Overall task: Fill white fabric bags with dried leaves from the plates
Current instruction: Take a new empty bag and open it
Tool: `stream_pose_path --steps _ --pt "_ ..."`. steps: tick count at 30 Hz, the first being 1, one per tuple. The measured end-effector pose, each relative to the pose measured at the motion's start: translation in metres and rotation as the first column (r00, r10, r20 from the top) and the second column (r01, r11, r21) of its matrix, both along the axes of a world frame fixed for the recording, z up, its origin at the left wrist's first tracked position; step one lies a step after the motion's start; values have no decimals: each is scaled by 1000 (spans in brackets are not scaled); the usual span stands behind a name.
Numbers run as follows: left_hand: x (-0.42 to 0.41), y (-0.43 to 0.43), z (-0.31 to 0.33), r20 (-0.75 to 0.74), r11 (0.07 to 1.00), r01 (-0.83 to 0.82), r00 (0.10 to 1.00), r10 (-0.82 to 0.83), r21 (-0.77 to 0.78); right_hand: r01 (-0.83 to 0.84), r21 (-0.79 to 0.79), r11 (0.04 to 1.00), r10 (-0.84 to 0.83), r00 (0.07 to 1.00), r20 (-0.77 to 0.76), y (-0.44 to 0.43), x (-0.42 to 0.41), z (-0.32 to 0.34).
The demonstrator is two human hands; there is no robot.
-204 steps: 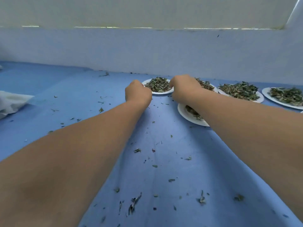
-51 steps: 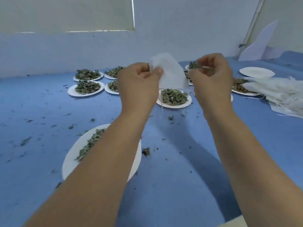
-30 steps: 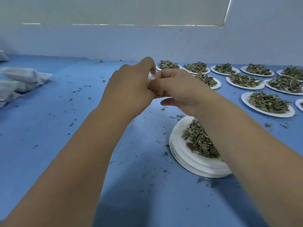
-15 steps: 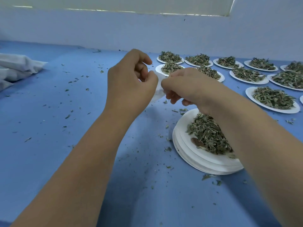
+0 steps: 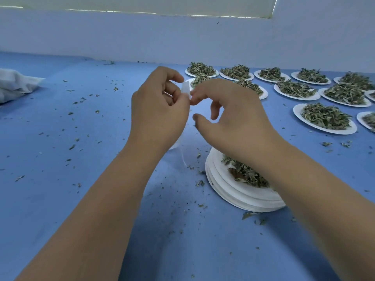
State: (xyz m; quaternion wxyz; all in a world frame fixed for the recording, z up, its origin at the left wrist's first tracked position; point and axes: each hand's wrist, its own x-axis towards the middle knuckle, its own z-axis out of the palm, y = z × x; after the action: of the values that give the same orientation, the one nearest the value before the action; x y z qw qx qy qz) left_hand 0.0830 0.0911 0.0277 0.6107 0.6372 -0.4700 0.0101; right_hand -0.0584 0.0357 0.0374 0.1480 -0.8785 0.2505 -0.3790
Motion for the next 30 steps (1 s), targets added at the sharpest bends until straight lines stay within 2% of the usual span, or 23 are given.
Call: stream_pose_path --steps 1,3,6,10,12,15,17,20,22,24,26,28,30 --pt "0 0 1 -38 1000 14 999 -14 5 -30 -31 999 29 999 -25 0 1 -1" --pt "2 2 1 -126 999 44 991 -42 12 -75 19 997 76 996 -54 -1 1 -2" --pt "4 4 1 -209 998 58 976 -56 3 -46 -31 998 43 995 -87 -8 -3 -1" --pt "1 4 3 -200 996 86 976 -85 -5 -64 -111 992 26 948 -317 -8 -3 4" --pt "-1 5 3 -194 995 104 976 -103 -3 -79 -35 996 61 932 -356 -5 -1 6" --pt "-3 5 2 -191 995 100 977 -97 5 -128 184 974 175 949 -262 1 3 11" --pt "-1 5 1 -204 996 89 975 -88 -3 -146 259 955 218 936 -275 1 5 12" --pt "0 5 -1 -196 994 106 975 -104 3 -140 282 949 231 919 -321 -1 7 13" --pt "1 5 -2 -163 982 186 970 -182 8 -124 214 969 197 911 -362 -2 9 15" --pt "10 6 -1 -107 934 341 938 -330 106 -125 182 975 183 919 -350 -4 8 18" --pt "24 8 0 -81 795 528 844 -530 298 -175 193 965 230 921 -316 -5 7 21" --pt "35 9 2 -69 652 603 756 -651 460 -213 234 949 280 910 -307 -5 5 23" --pt "41 5 1 -126 561 650 703 -700 513 -247 261 933 322 897 -304 -7 2 26"
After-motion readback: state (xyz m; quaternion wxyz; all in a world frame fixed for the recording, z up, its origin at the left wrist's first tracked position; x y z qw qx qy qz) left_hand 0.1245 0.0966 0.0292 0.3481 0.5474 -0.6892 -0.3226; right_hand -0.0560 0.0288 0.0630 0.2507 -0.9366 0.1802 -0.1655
